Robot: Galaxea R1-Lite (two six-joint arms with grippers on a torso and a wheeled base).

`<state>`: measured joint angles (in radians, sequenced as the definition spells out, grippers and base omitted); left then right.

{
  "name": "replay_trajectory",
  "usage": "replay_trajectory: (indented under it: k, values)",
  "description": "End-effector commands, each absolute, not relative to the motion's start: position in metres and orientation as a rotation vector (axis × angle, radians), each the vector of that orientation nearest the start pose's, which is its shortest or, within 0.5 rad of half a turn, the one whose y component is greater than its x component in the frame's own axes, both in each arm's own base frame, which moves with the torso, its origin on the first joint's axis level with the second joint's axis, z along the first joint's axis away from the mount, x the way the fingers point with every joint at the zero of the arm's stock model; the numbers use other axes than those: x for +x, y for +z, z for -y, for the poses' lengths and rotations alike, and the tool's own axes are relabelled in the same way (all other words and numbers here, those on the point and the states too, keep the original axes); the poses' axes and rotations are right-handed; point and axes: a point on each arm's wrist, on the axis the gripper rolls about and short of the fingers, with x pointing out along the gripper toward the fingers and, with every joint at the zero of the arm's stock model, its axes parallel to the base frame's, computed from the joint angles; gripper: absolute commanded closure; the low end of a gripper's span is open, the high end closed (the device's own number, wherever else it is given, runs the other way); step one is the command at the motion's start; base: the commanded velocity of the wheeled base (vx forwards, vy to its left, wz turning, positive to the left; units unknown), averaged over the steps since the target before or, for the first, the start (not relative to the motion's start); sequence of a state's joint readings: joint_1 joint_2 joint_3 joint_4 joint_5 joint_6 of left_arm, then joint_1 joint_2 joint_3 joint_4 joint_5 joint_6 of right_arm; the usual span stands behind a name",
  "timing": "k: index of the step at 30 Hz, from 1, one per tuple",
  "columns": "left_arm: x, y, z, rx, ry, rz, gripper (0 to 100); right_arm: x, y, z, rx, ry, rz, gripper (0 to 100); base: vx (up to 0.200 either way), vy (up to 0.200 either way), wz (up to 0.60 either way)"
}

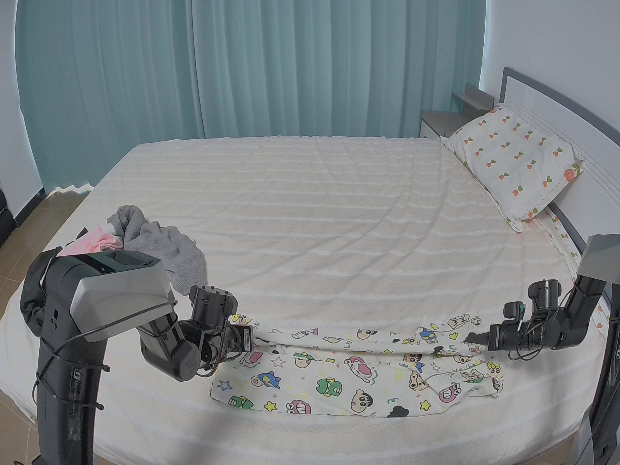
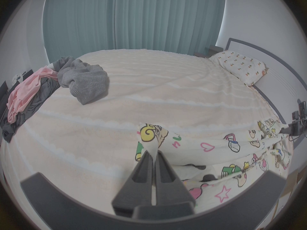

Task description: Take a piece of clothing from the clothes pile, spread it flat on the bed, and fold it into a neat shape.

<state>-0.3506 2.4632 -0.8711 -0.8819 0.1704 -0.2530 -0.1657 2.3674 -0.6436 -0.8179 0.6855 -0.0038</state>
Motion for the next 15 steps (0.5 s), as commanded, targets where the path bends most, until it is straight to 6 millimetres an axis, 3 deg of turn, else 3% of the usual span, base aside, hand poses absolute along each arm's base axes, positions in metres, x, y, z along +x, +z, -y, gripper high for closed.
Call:
replay_trajectory:
  k: [1, 11, 12, 15]
  values:
    - [0.355, -0.0641, 0.126, -0.047, -0.079, -0.737, 100, 0.3136, -0.0552, 0.0372, 0.365, 0.484, -0.858, 100, 0.0, 0.0, 0.0]
    - [0.35, -0.0687, 0.1243, -0.041, -0.077, -0.764, 100, 0.3105, -0.0568, 0.0347, 0.326, 0.454, -0.876, 100, 0.0, 0.0, 0.0]
    - [0.3487, -0.0691, 0.1238, -0.041, -0.078, -0.772, 0, 0.3102, -0.0569, 0.0342, 0.324, 0.452, -0.878, 0, 0.0, 0.0, 0.0]
    - [0.3477, -0.0695, 0.1235, -0.041, -0.078, -0.772, 0, 0.3077, -0.0577, 0.0343, 0.315, 0.428, -0.89, 0, 0.0, 0.0, 0.0]
